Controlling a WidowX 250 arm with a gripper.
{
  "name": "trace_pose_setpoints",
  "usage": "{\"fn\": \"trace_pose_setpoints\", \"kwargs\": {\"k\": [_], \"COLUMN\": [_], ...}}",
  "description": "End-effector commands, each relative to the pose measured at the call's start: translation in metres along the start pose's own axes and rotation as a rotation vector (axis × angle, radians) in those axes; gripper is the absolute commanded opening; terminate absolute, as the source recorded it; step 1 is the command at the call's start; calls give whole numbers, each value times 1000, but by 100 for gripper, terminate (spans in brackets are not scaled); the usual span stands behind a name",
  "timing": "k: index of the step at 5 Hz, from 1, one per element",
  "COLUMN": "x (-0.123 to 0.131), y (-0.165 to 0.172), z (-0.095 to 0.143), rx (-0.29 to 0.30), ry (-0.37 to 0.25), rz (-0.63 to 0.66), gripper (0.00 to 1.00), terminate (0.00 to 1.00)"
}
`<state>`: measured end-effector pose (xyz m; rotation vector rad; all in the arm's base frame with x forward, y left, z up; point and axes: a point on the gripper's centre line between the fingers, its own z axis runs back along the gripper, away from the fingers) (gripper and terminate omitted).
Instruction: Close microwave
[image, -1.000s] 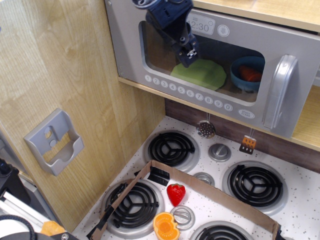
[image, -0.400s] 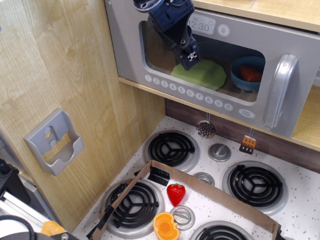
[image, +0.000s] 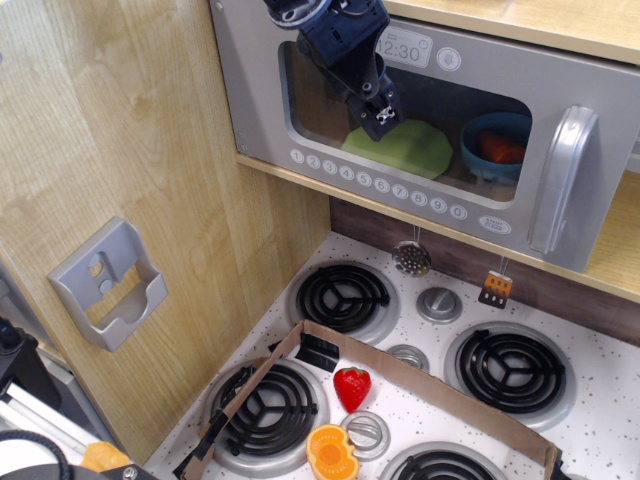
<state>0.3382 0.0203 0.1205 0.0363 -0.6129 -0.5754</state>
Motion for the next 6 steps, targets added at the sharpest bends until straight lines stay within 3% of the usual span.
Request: {"fn": "trace_pose_setpoints", "kwargs": {"k": [1,2,3,5,6], "x": [7,-3,-6,-6,-6], "y": [-16,-24,-27,-27,-27], "z": [29,39,46,46,46], "rx": [65,67,76,76,76], "ry": [43,141,196,196,196], "rz": [67,112,111,111,111], "gripper": [100,100,100,100,100], "terminate": [0,0,0,0,100]}}
